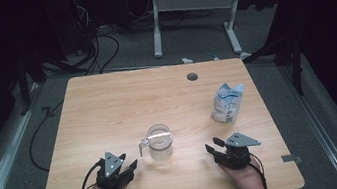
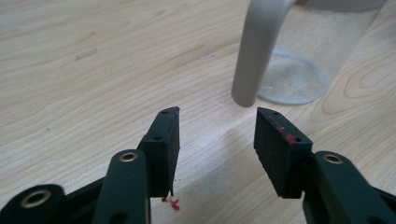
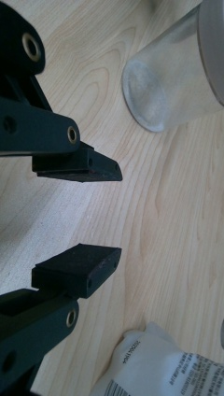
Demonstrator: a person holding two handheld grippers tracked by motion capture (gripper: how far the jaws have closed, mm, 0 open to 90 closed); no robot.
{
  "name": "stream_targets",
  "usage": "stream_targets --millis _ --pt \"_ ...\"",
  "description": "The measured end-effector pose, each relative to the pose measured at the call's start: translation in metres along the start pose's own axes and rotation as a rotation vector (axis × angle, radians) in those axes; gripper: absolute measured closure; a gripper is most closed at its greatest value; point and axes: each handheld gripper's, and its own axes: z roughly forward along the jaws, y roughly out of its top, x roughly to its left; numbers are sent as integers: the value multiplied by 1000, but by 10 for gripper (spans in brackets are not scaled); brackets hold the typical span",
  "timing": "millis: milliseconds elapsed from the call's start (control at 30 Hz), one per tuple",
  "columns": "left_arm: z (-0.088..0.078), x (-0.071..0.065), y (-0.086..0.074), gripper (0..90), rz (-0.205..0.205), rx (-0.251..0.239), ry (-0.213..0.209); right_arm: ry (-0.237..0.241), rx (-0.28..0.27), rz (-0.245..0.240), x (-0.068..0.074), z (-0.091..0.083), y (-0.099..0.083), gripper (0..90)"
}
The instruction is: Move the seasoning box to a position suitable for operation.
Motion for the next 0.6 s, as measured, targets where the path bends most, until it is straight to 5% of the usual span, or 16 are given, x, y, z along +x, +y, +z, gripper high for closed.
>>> stream_targets --millis 300,433,600 --pt "1 -1 -4 416 58 -5 -68 -59 9 17 0 4 6 535" --pt "-3 6 -9 409 -14 -17 -83 -65 19 24 5 7 13 551" --pt "-9 8 -6 419 -45 -27 -64 -63 67 -25 12 14 25 583"
